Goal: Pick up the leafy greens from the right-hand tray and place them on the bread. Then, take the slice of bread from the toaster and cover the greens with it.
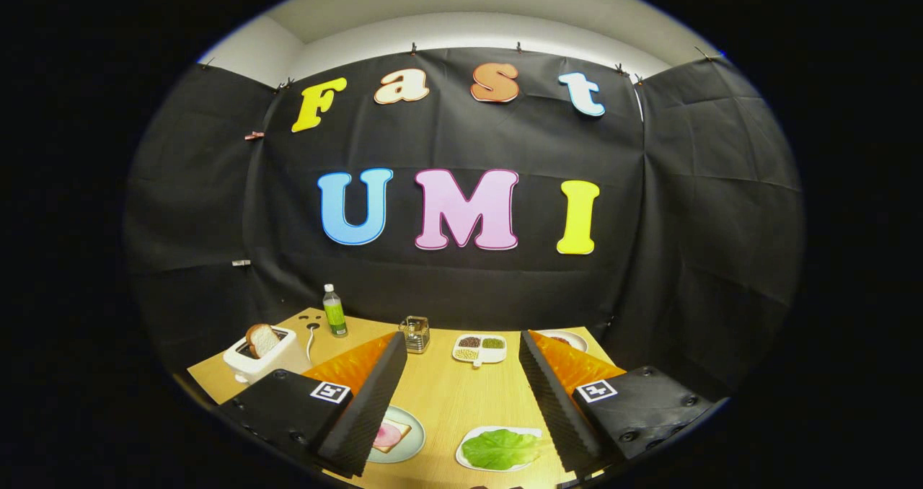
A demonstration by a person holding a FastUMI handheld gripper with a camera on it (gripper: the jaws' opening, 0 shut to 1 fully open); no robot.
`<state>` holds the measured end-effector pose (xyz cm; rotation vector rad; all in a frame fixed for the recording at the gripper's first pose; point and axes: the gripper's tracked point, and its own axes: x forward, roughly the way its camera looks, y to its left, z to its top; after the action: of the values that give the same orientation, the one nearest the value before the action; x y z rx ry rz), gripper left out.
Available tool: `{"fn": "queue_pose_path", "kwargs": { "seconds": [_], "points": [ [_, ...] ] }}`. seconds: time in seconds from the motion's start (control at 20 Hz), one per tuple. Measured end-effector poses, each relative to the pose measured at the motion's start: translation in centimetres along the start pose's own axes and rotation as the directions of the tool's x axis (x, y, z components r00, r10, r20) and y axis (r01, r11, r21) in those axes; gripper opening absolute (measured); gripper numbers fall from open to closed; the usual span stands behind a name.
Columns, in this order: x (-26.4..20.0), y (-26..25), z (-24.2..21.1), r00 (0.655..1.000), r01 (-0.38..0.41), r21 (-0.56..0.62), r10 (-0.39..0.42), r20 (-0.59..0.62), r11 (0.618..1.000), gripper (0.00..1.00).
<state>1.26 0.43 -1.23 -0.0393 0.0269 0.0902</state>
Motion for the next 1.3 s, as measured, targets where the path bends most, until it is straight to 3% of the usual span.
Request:
{"fn": "queue_pose_path", "kwargs": {
  "seconds": [0.3, 0.5, 0.8, 1.0, 1.3],
  "points": [
    [1.6, -2.2, -6.4, 0.992, -0.008, -0.034, 0.004, -0.125, 0.999, 0.97],
    [2.6, -3.4, -12.5, 0.962, -0.048, -0.034, 0.037, -0.269, 0.998, 0.98],
    [4.0, -4.7, -21.8, 0.862, -0.133, -0.017, 0.107, -0.496, 0.991, 0.98],
    [4.4, -6.1, -27.2, 0.787, -0.148, 0.019, 0.129, -0.603, 0.989, 0.98],
    [4.5, -8.0, -32.7, 0.723, -0.183, -0.001, 0.134, -0.678, 0.983, 0.98]
  ]
}}
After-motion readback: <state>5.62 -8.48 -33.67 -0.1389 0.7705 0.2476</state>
